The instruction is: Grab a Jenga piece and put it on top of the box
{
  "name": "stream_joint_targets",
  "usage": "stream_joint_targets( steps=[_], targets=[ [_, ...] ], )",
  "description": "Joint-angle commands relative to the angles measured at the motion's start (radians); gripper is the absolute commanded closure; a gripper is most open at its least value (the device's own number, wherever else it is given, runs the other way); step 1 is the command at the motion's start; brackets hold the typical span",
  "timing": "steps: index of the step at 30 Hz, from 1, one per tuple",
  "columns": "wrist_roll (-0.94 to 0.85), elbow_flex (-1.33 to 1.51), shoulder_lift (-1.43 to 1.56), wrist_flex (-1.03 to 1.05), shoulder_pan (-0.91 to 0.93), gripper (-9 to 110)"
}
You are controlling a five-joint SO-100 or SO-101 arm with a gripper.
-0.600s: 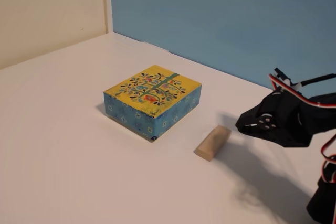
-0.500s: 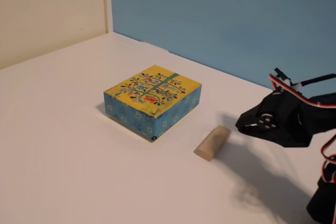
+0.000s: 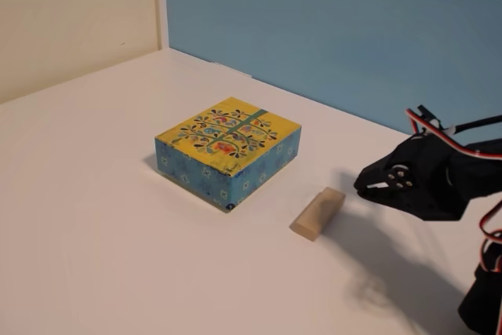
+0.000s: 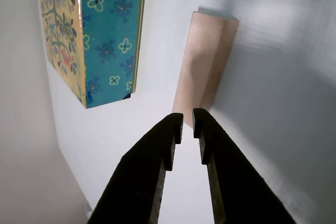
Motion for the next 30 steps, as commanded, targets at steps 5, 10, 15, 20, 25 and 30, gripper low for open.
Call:
stream_joint_targets(
  steps=[5, 10, 15, 20, 25, 30],
  targets=[
    [-0.003, -0.006, 0.008, -0.011, -0.006, 101],
    [-0.005, -0.006, 0.008, -0.011, -0.006, 101],
    [-0.005, -0.006, 0.008, -0.011, -0.006, 101],
    [-0.008, -0.006, 0.008, -0.011, -0.008, 101],
    [-0.012, -0.006, 0.008, -0.011, -0.011, 101],
    [-0.003, -0.006, 0.008, -0.011, 0.0, 101]
  ],
)
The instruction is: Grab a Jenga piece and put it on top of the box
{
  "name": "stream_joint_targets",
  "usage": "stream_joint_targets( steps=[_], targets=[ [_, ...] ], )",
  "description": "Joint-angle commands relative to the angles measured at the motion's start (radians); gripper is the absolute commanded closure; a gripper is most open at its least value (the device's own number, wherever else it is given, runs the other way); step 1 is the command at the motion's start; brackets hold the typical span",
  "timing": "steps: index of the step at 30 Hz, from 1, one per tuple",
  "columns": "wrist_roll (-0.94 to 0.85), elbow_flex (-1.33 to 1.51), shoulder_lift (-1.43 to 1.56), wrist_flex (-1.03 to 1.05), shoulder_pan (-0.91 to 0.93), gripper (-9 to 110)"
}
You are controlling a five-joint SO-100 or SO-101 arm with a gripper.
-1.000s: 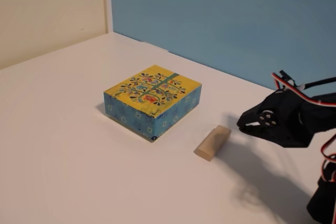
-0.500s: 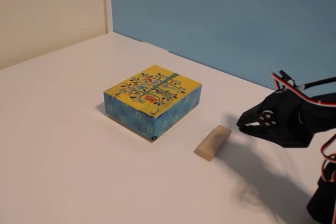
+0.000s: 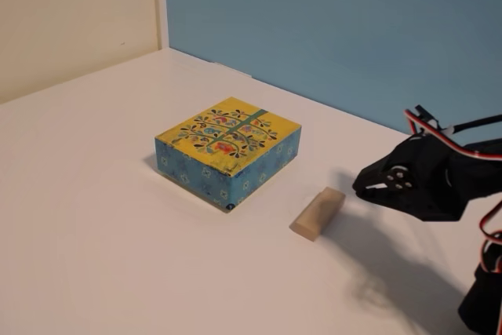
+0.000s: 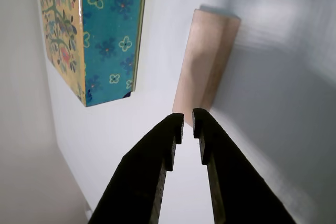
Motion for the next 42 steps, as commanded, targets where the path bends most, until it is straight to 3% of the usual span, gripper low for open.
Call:
stream_joint_targets(
  steps=[1, 16, 20, 31, 42],
  targets=[
    [0.0, -0.006, 0.008, -0.011, 0.003, 101],
    [0.005, -0.006, 0.008, -0.011, 0.008, 101],
    [0.044, -0.008, 0.008, -0.012, 0.026, 93],
    [0.095, -0.032, 0.008, -0.003, 0.044, 87],
    [0.037, -0.166, 0.008, 0.095, 0.057, 83]
  ],
)
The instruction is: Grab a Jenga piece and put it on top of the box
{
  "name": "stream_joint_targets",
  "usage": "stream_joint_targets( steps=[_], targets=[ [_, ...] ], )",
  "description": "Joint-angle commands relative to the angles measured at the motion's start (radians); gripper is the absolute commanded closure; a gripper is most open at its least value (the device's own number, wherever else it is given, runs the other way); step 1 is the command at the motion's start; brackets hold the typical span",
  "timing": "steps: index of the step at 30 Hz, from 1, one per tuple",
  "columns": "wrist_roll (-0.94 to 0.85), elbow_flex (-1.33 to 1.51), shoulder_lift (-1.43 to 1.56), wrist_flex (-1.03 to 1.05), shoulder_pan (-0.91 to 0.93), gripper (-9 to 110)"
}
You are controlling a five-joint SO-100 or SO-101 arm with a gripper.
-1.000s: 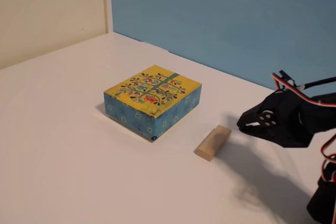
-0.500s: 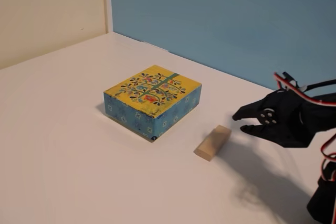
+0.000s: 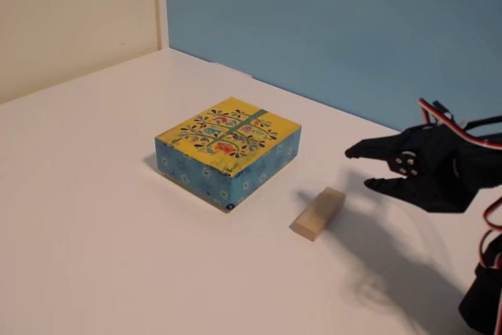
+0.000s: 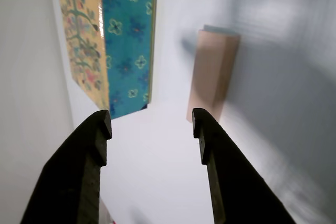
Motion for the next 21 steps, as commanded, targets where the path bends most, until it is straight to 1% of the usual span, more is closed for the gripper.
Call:
stream_joint_targets(
  steps=[1, 7, 14, 16, 21],
  targets=[
    [-0.018, -0.091, 0.008, 0.04, -0.005, 83],
    [-0.061, -0.146, 0.008, 0.123, -0.011, 82],
    [-0.175, -0.213, -0.043, 0.204, 0.006, 82],
    [-0.172, -0.272, -0.132, 0.206, 0.006, 82],
    [-0.143, -0.489, -0.474, 0.23, -0.034, 82]
  ],
)
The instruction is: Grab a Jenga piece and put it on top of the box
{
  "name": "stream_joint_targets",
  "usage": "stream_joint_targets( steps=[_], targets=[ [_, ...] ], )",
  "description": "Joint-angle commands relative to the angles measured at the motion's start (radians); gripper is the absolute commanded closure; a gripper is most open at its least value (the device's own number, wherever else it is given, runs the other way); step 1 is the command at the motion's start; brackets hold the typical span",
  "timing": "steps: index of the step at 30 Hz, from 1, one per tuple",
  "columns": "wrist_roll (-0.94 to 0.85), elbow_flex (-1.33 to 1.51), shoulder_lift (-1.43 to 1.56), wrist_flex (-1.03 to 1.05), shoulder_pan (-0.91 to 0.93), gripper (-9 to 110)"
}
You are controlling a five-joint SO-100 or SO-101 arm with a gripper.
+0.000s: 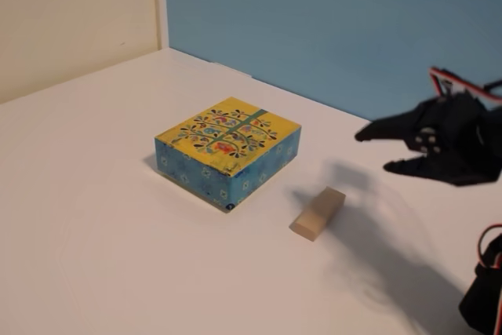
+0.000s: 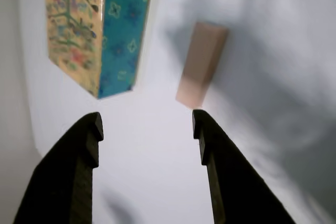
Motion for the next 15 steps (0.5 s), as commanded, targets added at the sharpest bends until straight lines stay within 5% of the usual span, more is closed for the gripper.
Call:
stream_joint_targets(
  steps=[1, 15],
  targets=[
    [0.003, -0.123, -0.144, 0.009, -0.025, 82],
    [-0.161, -0.242, -0.474, 0.057, -0.077, 79]
  ],
)
